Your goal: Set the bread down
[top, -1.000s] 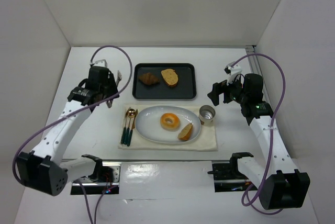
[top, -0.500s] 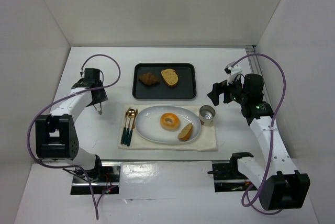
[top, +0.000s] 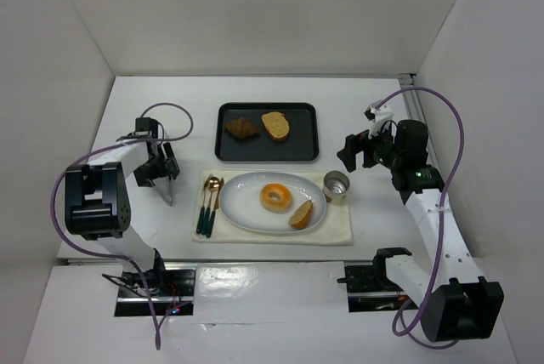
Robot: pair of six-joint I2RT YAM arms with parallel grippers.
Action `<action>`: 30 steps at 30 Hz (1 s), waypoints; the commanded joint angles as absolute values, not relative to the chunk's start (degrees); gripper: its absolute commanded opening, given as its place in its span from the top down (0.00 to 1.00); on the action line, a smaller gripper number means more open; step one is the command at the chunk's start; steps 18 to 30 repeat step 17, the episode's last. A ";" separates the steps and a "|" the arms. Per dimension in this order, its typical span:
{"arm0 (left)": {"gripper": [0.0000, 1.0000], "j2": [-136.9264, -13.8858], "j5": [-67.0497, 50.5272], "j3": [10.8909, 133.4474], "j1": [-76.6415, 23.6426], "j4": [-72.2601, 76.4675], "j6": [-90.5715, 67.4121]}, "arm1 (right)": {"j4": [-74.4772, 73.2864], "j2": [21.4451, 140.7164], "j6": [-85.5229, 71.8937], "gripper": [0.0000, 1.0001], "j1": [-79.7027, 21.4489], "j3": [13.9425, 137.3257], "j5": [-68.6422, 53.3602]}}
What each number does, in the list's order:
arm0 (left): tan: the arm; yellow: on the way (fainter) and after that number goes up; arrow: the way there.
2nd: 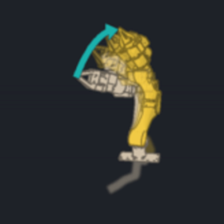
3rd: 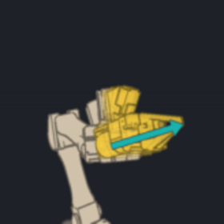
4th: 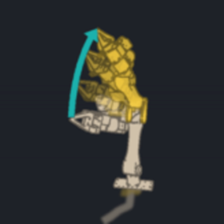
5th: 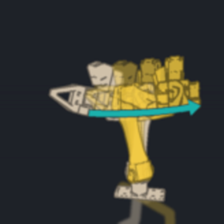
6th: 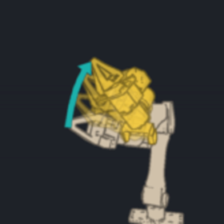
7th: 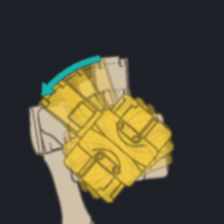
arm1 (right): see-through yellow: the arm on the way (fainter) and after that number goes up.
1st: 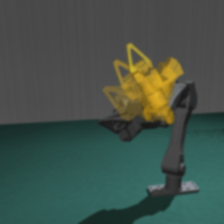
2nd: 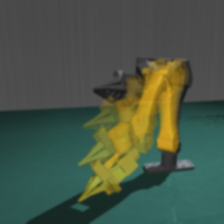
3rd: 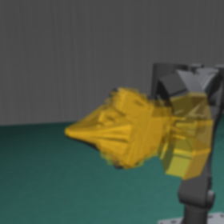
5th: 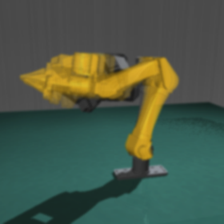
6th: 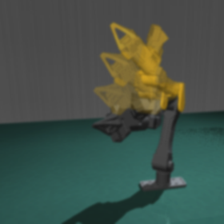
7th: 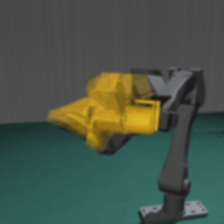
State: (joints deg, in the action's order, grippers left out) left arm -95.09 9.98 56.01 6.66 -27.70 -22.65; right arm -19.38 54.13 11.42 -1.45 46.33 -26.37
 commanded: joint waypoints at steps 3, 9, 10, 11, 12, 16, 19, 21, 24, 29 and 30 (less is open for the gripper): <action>0.00 -92.74 7.82 56.87 6.68 -28.39 -22.32 | -19.16 53.88 11.60 0.00 -1.32 46.23 -26.63; 0.00 -78.60 3.61 53.44 5.72 -26.99 -24.61 | -19.16 54.57 10.91 0.00 -1.32 46.23 -26.10; 0.00 -74.05 3.08 53.44 4.93 -26.98 -24.61 | -19.16 54.58 10.20 0.00 -1.32 46.75 -24.54; 0.00 -71.74 3.08 52.83 3.96 -26.98 -24.61 | -19.16 55.19 8.89 0.00 -1.32 46.76 -23.48; 0.00 -69.46 3.08 51.78 1.17 -26.29 -24.61 | -18.46 55.20 7.92 0.00 -1.32 46.76 -21.99; 0.00 -59.78 -0.16 47.82 -6.66 -22.77 -20.75 | -16.26 55.20 5.10 0.00 -1.32 46.76 -18.81; 0.00 -56.89 -0.87 47.03 -8.16 -21.55 -19.44 | -16.26 55.89 4.31 0.00 -1.32 47.80 -17.33; 0.00 -56.89 -0.87 47.03 -8.16 -21.55 -19.44 | -16.26 55.89 4.31 0.00 -1.32 47.80 -17.33; 0.00 -56.89 -0.87 47.03 -8.16 -21.55 -19.44 | -16.26 55.89 4.31 0.00 -1.32 47.80 -17.33; 0.00 -56.89 -0.87 47.03 -8.16 -21.55 -19.44 | -16.26 55.89 4.31 0.00 -1.32 47.80 -17.33; 0.00 -56.89 -0.87 47.03 -8.16 -21.55 -19.44 | -16.26 55.89 4.31 0.00 -1.32 47.80 -17.33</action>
